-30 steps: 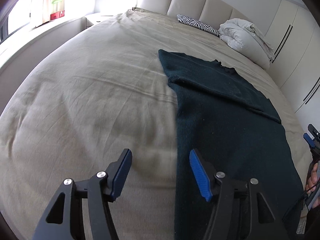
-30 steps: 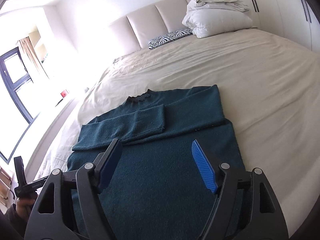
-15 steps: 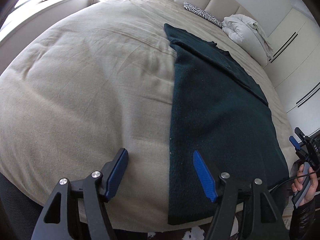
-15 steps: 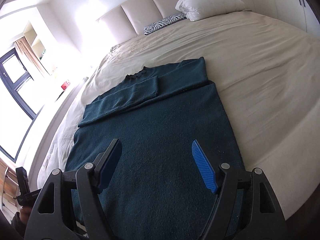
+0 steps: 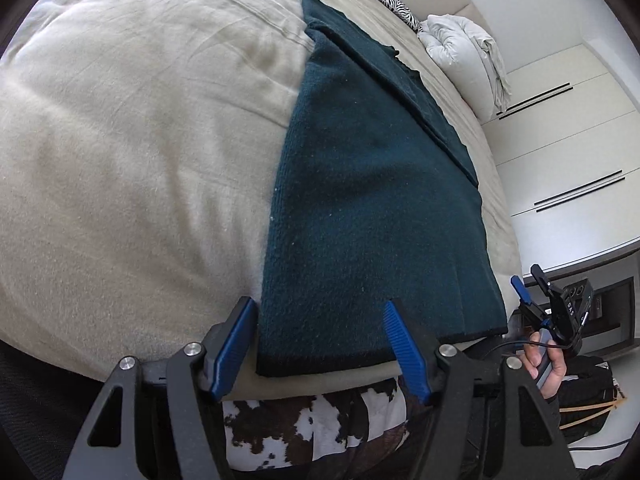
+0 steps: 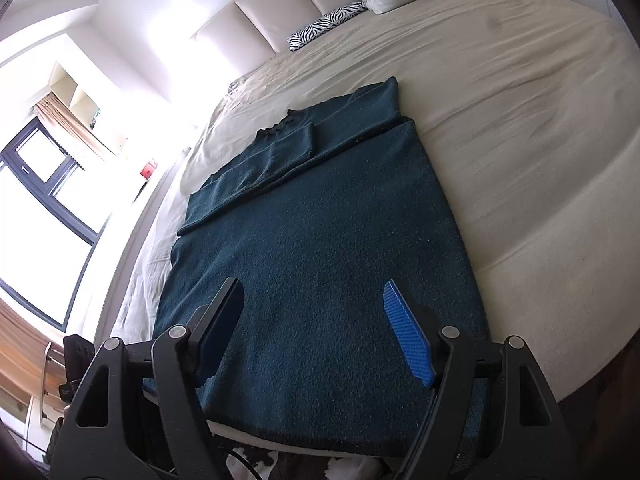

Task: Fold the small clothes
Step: 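Grasp the hem of the folded sweater strip with both tools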

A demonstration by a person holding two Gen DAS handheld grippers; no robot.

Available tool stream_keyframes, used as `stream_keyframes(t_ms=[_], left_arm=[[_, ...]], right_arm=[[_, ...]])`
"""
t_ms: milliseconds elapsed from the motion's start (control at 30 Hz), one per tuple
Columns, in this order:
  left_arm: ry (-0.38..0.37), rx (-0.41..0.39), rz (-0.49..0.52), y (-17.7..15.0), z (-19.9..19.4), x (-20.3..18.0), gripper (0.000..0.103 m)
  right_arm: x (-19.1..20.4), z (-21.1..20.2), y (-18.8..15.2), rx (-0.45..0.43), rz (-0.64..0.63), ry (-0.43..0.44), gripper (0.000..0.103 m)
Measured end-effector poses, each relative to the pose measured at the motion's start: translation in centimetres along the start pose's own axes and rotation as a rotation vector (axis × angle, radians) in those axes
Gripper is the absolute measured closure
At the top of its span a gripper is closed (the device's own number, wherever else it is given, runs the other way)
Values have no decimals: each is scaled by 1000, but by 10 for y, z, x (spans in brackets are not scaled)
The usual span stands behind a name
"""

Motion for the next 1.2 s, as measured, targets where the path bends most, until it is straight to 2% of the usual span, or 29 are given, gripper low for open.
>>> stream_keyframes(t_ms=[167, 233, 300, 333, 400, 500, 600, 633, 867, 1067, 1100, 1200], left_arm=[[-26, 7, -62, 1, 2, 11, 58], [-18, 10, -60, 1, 2, 12, 75], [-22, 20, -60, 1, 4, 13, 89], [-24, 23, -54, 1, 5, 12, 92], [-16, 20, -36, 1, 5, 10, 94], [-12, 16, -25, 1, 4, 9, 95], [-10, 12, -20, 1, 4, 9, 95], [-7, 11, -14, 1, 4, 8, 95], [0, 3, 1, 1, 2, 8, 95], [-3, 2, 6, 1, 2, 8, 95], [-3, 3, 9, 1, 2, 8, 95], [-3, 5, 13, 1, 2, 8, 95]], right_arm=[[-11, -13, -5, 14, 18, -27, 31], [-19, -22, -7, 13, 35, -48, 31], [-30, -33, -7, 14, 54, -81, 31], [-36, -39, -8, 15, 66, -97, 31], [-49, -50, -10, 30, 84, -136, 31], [-68, -56, -21, 103, 120, -176, 32], [-81, -51, -33, 179, 145, -192, 39], [-84, -49, -35, 197, 152, -187, 42], [-91, -38, -41, 268, 227, -160, 45], [-95, -32, -47, 327, 300, -126, 61], [-95, -31, -48, 332, 307, -121, 66], [-94, -31, -52, 333, 319, -103, 69]])
Point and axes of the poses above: each gripper's, at about its wrist camera, not at the fingertips, and z roughly the way its jaws point, x to its left, y to its top, the point moved 5 cm from there along z, roughly the way its jaws point, and after that the axes turned 4 degrees about y, right-handed, at the moved point
